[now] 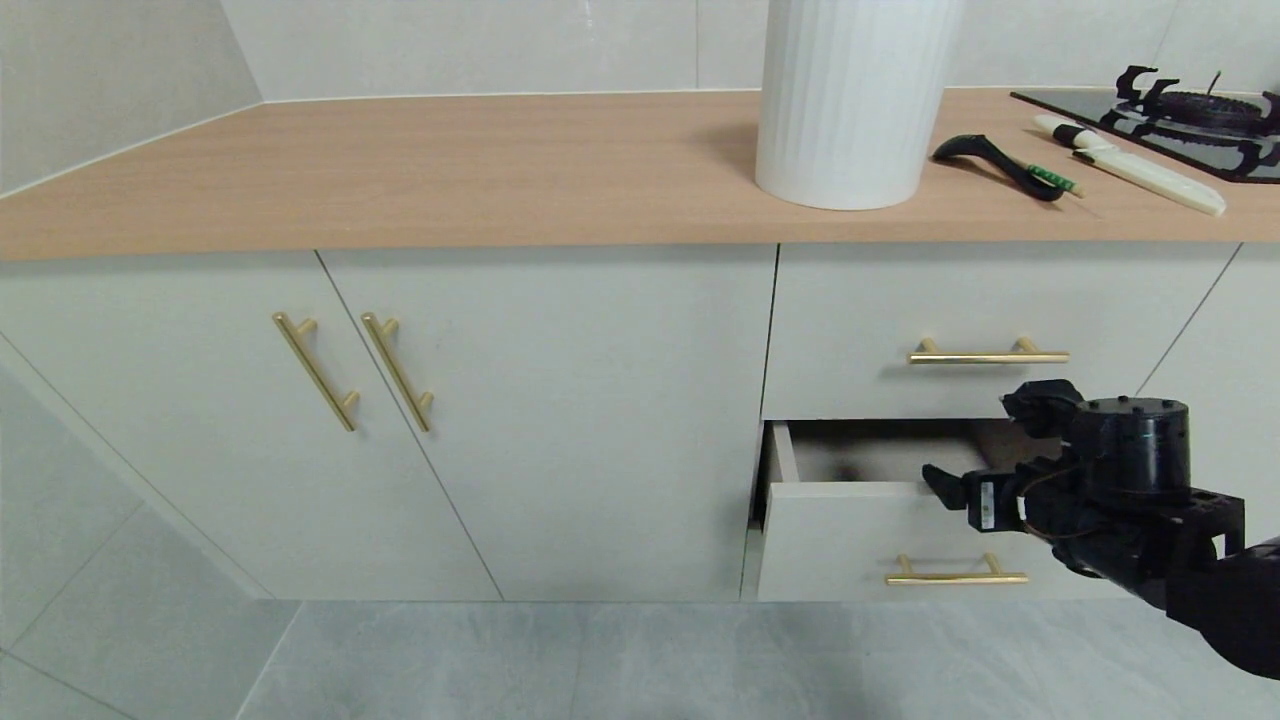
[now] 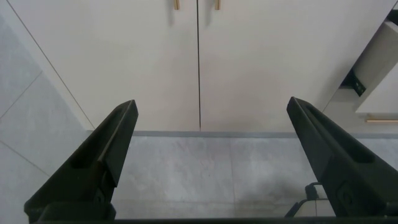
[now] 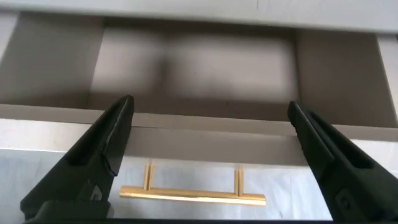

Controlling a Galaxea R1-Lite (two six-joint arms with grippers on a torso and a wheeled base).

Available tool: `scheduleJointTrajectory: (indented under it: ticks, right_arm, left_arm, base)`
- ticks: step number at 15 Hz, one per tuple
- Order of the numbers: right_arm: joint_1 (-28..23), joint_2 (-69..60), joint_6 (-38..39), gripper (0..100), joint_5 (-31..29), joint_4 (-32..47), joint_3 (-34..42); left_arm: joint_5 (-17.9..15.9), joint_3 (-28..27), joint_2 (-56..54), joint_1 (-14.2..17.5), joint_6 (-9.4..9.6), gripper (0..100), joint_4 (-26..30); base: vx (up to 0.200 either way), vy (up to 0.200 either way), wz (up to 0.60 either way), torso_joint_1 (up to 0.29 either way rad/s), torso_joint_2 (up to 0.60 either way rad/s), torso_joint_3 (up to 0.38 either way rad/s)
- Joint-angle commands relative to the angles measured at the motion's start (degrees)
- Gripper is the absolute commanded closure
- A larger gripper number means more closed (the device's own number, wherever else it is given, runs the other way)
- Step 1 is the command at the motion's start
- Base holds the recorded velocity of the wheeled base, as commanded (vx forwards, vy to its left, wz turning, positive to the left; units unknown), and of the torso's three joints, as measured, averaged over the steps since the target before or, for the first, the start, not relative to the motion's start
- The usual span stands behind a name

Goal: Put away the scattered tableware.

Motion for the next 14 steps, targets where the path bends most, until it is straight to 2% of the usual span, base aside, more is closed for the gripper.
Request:
scheduleJointTrajectory:
  ticks: [1, 5, 10, 14]
  right_arm:
    - [0.02, -2.73, -0.27, 0, 0.07, 2.13, -0.11]
    - [0.11, -6.69, -2.30, 0, 1.30, 10.04, -0.28]
    - [1.52, -13.90, -3.88, 0, 4.64, 28.76, -2.75]
    - [2.84, -16.97, -7.39, 0, 4.64, 39.04, -3.45]
  left_arm:
    - [0.04, 0.00, 0.07, 0.01, 0.02, 0, -0.02]
    - [0.04, 0.00, 0.07, 0.01, -0.06, 0, -0.02]
    - [0.04, 0.00, 0.07, 0.01, 0.02, 0, -0.02]
    - [0.04, 0.00, 0.07, 0.01, -0.06, 0, -0.02]
  base:
    - [0.000, 0.000, 0.00, 0.000, 0.00, 0.000]
    - [0.000, 0.000, 0.00, 0.000, 0.00, 0.000]
    - [0.000, 0.000, 0.00, 0.000, 0.00, 0.000]
    - [0.000, 0.000, 0.00, 0.000, 0.00, 0.000]
